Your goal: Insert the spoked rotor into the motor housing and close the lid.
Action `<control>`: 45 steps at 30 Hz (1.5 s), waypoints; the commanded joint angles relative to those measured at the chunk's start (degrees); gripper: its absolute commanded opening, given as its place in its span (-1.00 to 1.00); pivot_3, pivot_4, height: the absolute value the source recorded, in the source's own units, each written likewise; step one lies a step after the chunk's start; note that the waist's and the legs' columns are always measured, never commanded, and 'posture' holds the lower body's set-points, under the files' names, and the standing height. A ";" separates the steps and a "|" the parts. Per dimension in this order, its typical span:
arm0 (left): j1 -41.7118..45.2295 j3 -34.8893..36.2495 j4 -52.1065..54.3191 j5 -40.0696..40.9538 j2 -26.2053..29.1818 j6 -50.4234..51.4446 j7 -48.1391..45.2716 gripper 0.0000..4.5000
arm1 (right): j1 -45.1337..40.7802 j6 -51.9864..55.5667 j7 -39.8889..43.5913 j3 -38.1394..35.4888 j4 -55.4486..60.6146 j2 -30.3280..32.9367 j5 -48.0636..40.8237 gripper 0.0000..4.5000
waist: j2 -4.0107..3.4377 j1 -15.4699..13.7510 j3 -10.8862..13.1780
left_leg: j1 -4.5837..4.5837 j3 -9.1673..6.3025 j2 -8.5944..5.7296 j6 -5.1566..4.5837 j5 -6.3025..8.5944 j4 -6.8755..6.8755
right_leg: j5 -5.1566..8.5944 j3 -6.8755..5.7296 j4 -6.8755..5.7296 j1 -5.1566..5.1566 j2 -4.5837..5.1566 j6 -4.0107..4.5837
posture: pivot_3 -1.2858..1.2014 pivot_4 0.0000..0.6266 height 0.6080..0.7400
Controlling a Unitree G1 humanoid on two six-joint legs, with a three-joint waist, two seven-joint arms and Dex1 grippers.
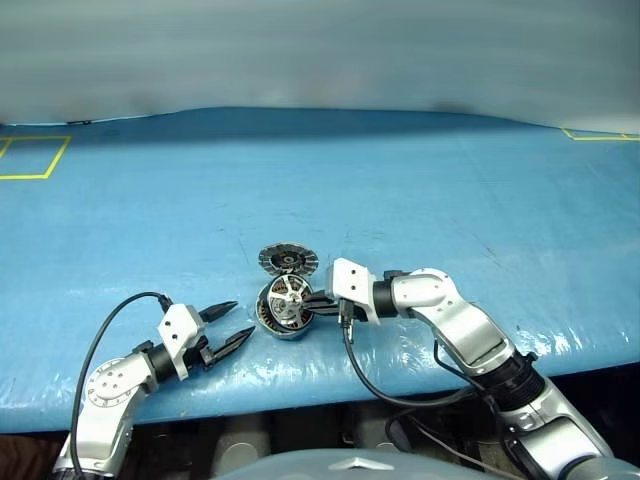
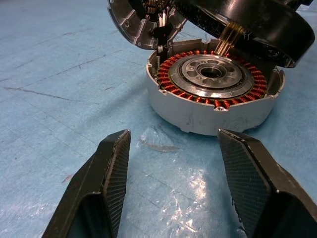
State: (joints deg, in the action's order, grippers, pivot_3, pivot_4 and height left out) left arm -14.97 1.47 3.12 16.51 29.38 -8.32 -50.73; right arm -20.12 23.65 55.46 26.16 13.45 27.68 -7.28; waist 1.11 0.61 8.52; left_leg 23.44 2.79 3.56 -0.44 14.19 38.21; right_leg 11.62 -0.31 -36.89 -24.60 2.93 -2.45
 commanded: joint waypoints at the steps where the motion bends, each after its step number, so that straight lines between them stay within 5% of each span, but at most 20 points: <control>1: 0.39 0.31 0.13 0.01 -0.24 -1.52 0.12 0.32 | -1.15 -1.33 0.21 -0.01 0.24 -0.61 0.16 -0.99 | 0.00 0.00 0.00 | 0.00 0.00 0.00 0.00 0.00 0.00 | 0.00 0.00 0.00 0.00 0.00 0.00 | 0.03 -0.52 1.00; 8: 0.13 0.38 -0.32 -0.05 -0.14 -2.12 0.25 0.32 | -1.21 -0.56 0.02 -0.15 -0.02 -0.92 0.23 -0.99 | 0.00 0.00 0.00 | 0.00 0.00 0.00 0.00 0.00 -0.01 | 0.00 0.00 0.01 0.00 0.00 0.01 | 0.03 -0.52 1.00; 11: 0.14 0.34 -0.42 -0.08 -0.14 -2.28 0.28 0.32 | -1.14 -0.64 -0.48 -0.35 0.04 -1.04 0.47 -0.64 | 0.00 0.01 0.00 | 0.00 0.01 0.00 0.00 0.00 0.00 | 0.00 0.00 0.00 0.00 0.00 0.01 | 0.03 -0.52 1.00; 45: 0.29 0.30 -3.08 -0.23 -0.17 -4.45 0.30 0.32 | 1.09 0.90 -1.38 -2.00 -3.11 -7.73 -6.71 -0.64 | -0.01 0.03 0.00 | 0.01 0.01 0.01 0.00 0.00 -0.03 | 0.00 -0.01 0.01 -0.02 0.01 0.03 | 0.03 -0.52 1.00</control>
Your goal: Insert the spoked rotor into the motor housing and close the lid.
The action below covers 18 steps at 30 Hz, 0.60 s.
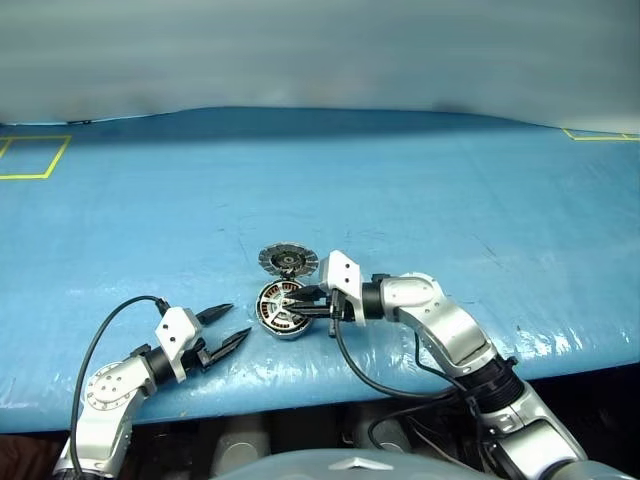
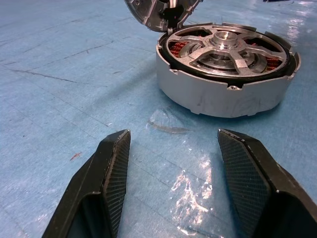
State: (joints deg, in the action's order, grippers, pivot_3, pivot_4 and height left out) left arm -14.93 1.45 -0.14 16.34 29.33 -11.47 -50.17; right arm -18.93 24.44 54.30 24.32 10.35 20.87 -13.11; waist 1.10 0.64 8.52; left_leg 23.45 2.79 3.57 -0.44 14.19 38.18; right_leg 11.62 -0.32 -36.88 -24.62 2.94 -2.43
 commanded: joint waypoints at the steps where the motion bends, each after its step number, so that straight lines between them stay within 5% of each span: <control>1: 0.27 0.32 0.07 -0.10 -0.12 -1.43 -0.20 0.32 | -0.12 0.20 -0.54 0.26 -1.29 -1.33 -0.30 -0.64 | 0.00 0.01 0.00 | -0.01 0.00 0.00 0.00 0.00 0.00 | 0.00 0.00 0.00 0.00 0.00 0.00 | 0.03 -0.52 1.00; 6: 0.13 0.35 -0.19 -0.19 -0.16 -1.79 -0.01 0.32 | -0.37 1.06 -3.04 3.53 -5.25 -0.43 5.30 -0.64 | -0.03 0.02 -0.01 | 0.00 0.02 0.00 0.00 0.00 0.00 | 0.00 0.00 0.00 -0.01 0.01 0.00 | 0.03 -0.52 1.00; 10: -0.06 0.38 -0.35 -0.18 -0.14 -1.89 0.02 0.32 | 0.10 1.71 -3.19 4.11 -5.06 0.33 6.14 -0.98 | -0.04 0.02 -0.06 | -0.09 0.02 0.01 0.00 0.00 -0.01 | 0.03 0.00 -0.02 0.05 0.00 0.00 | 0.03 -0.52 1.00; 12: -0.05 0.38 -0.48 -0.20 -0.14 -2.00 0.00 0.32 | 0.34 1.51 -3.25 4.67 -4.89 0.75 6.93 -0.98 | -0.01 0.02 -0.10 | -0.12 0.03 0.01 0.00 0.00 -0.01 | 0.06 0.00 -0.02 0.08 0.00 -0.06 | 0.03 -0.52 1.00; 18: 0.31 0.30 -1.03 -0.14 -0.23 -2.38 -0.12 0.32 | 2.40 0.63 -1.17 -0.04 -0.03 -1.45 -0.65 -0.98 | -0.01 -0.02 -0.11 | -0.12 0.03 0.01 0.00 0.00 -0.05 | 0.07 0.00 0.00 0.07 0.01 -0.04 | 0.03 -0.52 1.00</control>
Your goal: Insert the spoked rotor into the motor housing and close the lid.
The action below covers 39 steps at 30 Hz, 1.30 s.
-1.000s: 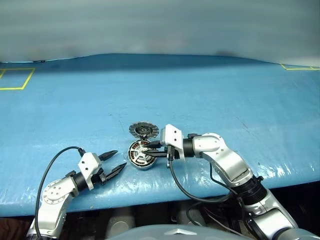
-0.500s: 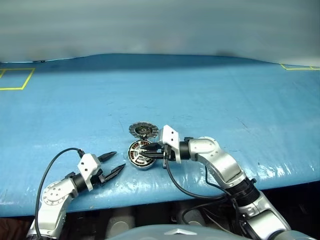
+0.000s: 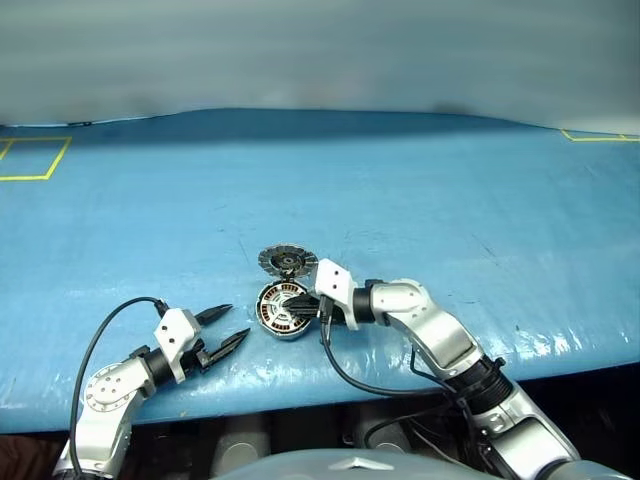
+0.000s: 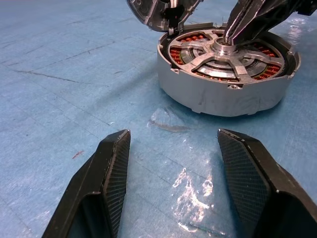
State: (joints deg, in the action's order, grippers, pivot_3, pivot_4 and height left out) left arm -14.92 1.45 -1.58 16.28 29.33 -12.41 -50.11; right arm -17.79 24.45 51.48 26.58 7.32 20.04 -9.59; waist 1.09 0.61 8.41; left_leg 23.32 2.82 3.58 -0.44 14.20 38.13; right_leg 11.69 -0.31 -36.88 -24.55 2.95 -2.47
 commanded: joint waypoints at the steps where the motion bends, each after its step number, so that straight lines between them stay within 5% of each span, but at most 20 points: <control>1: 0.35 0.24 0.28 -0.11 -0.24 -1.52 -0.19 0.32 | 1.58 0.86 2.03 -3.47 4.31 -1.13 -6.23 -0.98 | 0.00 0.02 0.01 | 0.02 0.00 0.00 0.00 0.00 -0.02 | -0.01 0.00 0.01 -0.02 0.00 0.02 | 0.03 -0.52 1.00; 8: 0.57 0.12 -0.15 0.17 -0.44 -1.90 -0.37 0.32 | 3.11 4.50 1.01 -9.80 12.67 -1.63 -14.78 -0.98 | -0.03 0.06 0.03 | 0.08 -0.02 0.02 0.00 0.00 -0.02 | 0.01 -0.02 -0.01 -0.07 -0.01 0.00 | 0.03 -0.52 1.00; 17: 0.66 0.28 -0.62 0.13 -0.50 -2.35 -0.29 0.32 | 4.21 1.11 -5.75 -12.43 6.59 10.88 -2.34 -0.98 | -0.01 0.05 0.03 | 0.12 0.08 -0.08 0.00 0.00 0.00 | 0.01 -0.09 0.03 -0.09 0.20 -0.01 | 0.03 -0.52 1.00; 29: 0.57 0.74 -0.36 -0.13 -1.40 -3.38 0.79 0.32 | -12.07 -5.48 -2.79 -11.13 -8.79 -3.31 -4.49 -0.98 | -0.04 0.48 0.04 | 0.12 0.00 0.03 -0.01 0.00 -0.12 | -0.12 -0.04 0.01 -0.14 -0.04 0.26 | 0.03 -0.52 1.00; 39: -0.71 0.66 0.46 0.02 -1.61 -3.34 1.74 0.32 | -11.84 -3.88 7.16 -3.93 -2.53 -2.02 -4.93 -0.98 | -0.06 0.06 0.06 | 0.13 -0.02 -0.01 -0.02 0.01 -0.13 | -0.11 -0.08 0.03 -0.11 0.03 0.32 | 0.03 -0.52 1.00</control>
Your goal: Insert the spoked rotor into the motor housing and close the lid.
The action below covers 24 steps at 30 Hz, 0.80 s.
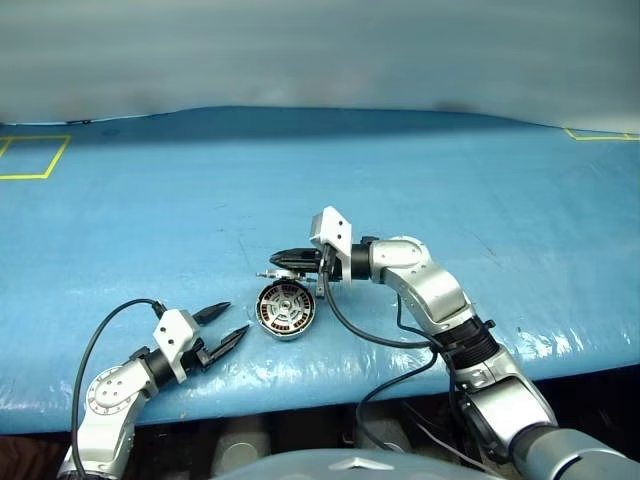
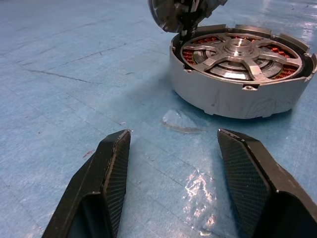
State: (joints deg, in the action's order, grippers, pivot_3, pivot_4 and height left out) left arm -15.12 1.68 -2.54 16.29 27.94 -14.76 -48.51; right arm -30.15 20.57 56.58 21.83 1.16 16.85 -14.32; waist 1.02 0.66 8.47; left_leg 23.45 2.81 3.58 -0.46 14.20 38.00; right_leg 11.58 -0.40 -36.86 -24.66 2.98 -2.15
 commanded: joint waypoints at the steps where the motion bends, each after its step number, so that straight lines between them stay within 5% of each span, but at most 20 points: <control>1: -0.52 0.40 1.43 0.03 -0.20 -0.96 0.13 0.32 | 1.04 0.05 2.62 1.42 4.37 1.90 -0.01 -0.98 | 0.00 0.00 0.00 | -0.01 0.00 0.01 0.00 0.00 0.00 | 0.00 0.00 -0.01 0.00 0.00 0.00 | 0.03 -0.52 1.00; 11: -0.25 0.21 1.68 0.03 0.12 -0.36 -0.08 0.32 | 7.73 1.68 0.82 6.45 5.27 3.57 3.54 -0.98 | 0.01 0.01 -0.01 | -0.03 0.01 0.01 0.00 0.00 0.02 | 0.02 -0.02 -0.01 0.01 0.00 0.01 | 0.03 -0.52 1.00; 24: -0.31 -0.12 2.61 -0.03 -0.05 0.40 0.25 0.32 | 12.39 2.55 -2.87 4.37 5.27 1.46 1.94 -0.98 | 0.03 0.03 -0.04 | -0.17 0.04 0.03 0.01 0.00 0.03 | 0.17 -0.02 -0.03 0.10 0.00 -0.21 | 0.03 -0.52 1.00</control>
State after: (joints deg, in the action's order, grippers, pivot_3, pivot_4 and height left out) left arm -15.30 1.53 -2.18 16.29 27.93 -14.15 -48.34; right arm -18.54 22.01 53.74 27.20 5.79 18.32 -11.37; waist 1.06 0.70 8.43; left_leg 23.29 2.84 3.61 -0.45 14.21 38.03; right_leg 11.75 -0.42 -36.89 -24.56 2.98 -2.36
